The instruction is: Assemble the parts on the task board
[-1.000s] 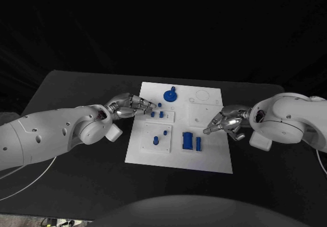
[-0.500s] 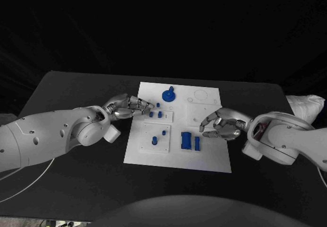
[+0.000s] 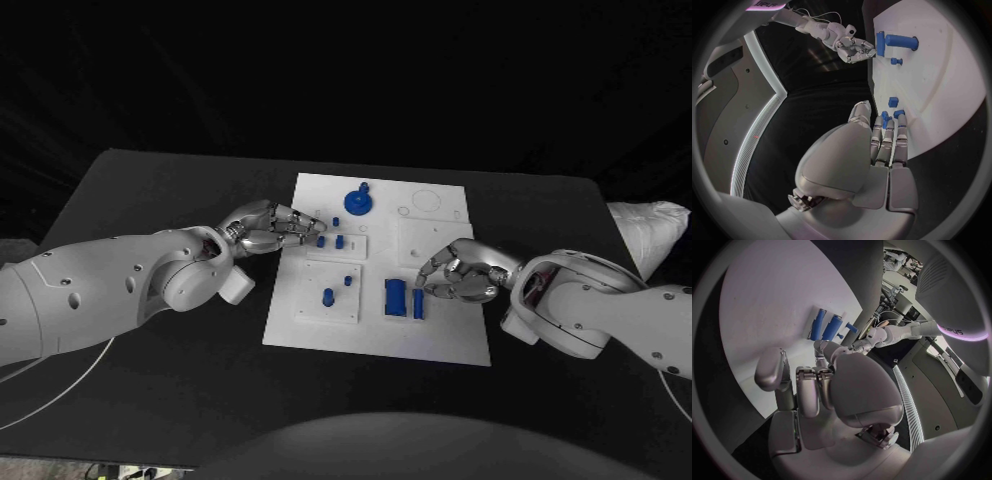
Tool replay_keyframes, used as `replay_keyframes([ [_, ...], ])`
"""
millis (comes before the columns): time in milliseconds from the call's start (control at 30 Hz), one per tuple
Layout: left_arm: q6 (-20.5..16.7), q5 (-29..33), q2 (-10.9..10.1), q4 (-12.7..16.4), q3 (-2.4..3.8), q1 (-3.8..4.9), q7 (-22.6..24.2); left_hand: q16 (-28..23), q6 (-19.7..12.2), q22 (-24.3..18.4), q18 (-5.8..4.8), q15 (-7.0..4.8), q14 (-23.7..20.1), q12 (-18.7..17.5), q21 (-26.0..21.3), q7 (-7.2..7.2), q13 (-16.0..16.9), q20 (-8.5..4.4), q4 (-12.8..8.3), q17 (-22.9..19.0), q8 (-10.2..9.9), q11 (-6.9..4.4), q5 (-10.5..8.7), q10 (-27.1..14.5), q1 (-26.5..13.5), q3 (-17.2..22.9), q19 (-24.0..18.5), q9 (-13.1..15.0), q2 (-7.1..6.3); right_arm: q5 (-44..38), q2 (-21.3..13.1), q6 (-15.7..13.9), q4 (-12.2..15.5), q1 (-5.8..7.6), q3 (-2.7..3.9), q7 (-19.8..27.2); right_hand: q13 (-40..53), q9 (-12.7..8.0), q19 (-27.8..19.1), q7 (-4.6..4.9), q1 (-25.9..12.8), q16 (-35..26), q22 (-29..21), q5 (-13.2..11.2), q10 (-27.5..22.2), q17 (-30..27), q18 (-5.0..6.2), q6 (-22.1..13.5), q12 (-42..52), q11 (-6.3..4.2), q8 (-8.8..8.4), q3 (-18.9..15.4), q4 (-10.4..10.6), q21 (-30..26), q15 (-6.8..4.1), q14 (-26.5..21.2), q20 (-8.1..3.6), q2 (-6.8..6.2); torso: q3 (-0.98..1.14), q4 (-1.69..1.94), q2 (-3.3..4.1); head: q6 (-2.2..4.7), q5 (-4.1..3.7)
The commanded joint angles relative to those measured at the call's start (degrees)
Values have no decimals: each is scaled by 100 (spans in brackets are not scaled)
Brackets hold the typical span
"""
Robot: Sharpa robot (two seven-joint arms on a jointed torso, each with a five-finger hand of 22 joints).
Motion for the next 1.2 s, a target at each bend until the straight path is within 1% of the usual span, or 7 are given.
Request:
replay_keyframes([
  [33, 143, -22, 1, 20, -16, -27, -40, 39, 8, 2, -56, -2, 23, -13, 34, 12, 4, 0, -4, 8, 23, -8, 22, 33, 55, 39, 36, 8, -15, -164, 46, -6, -43, -35, -1, -7, 1508, -40, -16, -7, 9, -27, 823, 45, 596, 1234, 83, 56, -6, 52, -35, 36, 3, 23, 34, 482, 19, -65, -1, -6, 2, 0, 12],
  [433, 143, -22, -9, 26, -16, -27, -41, 39, 8, 2, -56, -2, 23, -13, 34, 12, 4, 0, -4, 8, 23, -8, 22, 33, 55, 39, 36, 8, -15, -137, 104, 172, -124, -79, -1, -183, 1508, -148, -29, -10, -15, -28, 817, 67, 596, 1232, 87, 133, -6, 56, -58, 54, 29, 18, 40, 481, 25, -65, -1, -8, -5, 0, 12],
  [767, 142, -22, -2, 17, -16, -28, -41, 39, 8, 2, -56, -2, 23, -13, 34, 12, 4, 0, -4, 8, 23, -8, 22, 33, 55, 39, 36, 8, -15, -189, 116, 345, -113, -89, -1, -252, 1508, -244, -68, -31, -39, -64, 799, 183, 596, 1176, 103, 264, -6, 39, -47, 48, 21, -36, 29, 457, 23, -137, 0, 2, -8, 0, 18],
  [900, 139, -22, 2, 11, -16, -30, -39, 39, 8, 2, -56, -2, 23, -13, 34, 12, 4, 0, -4, 8, 23, -8, 22, 33, 55, 39, 36, 8, -15, -252, 115, 259, -114, -92, -1, -277, 1508, -323, -113, -36, -44, -95, 779, -34, 596, 1131, 115, 312, -6, 36, -59, 10, 11, -100, 26, 435, 22, -179, -2, 1, -10, 0, 22],
  [1000, 139, -22, 5, 8, -16, -32, -37, 48, 11, -1, -55, 5, 39, -13, 37, 20, 5, -1, -5, 9, 27, -2, 27, 46, 63, 43, 40, 9, -19, -270, 103, 129, -114, -93, -1, -247, 1508, -396, -132, -15, -33, -108, 771, -106, 596, 1111, 121, 230, -6, 42, -127, 4, 7, -129, 31, 425, 25, -180, -2, -2, -7, 0, 29],
  [1067, 142, -22, 7, 8, -16, -34, -36, 48, 11, -1, -55, 5, 39, -13, 37, 20, 5, -1, -5, 9, 27, -2, 27, 46, 63, 43, 40, 9, -19, -277, 92, 27, -113, -94, -1, -208, 1508, -483, -141, -17, -16, -111, 767, -129, 596, 1106, 129, 65, -6, -19, -233, 10, 0, -141, -8, 423, 8, -178, -3, -3, -6, 0, 40],
  [1200, 142, -22, 10, 6, -16, -37, -34, 48, 11, -1, -55, 5, 39, -13, 37, 20, 5, -1, -5, 9, 27, -2, 27, 46, 63, 43, 40, 9, -19, -308, 63, -191, -99, -95, -1, -100, 1508, -700, -145, -148, -23, -109, 765, -121, 596, 1109, 137, -405, -6, -142, -438, 32, 21, -143, -97, 425, -66, -194, -1, -3, -4, 0, 42],
])
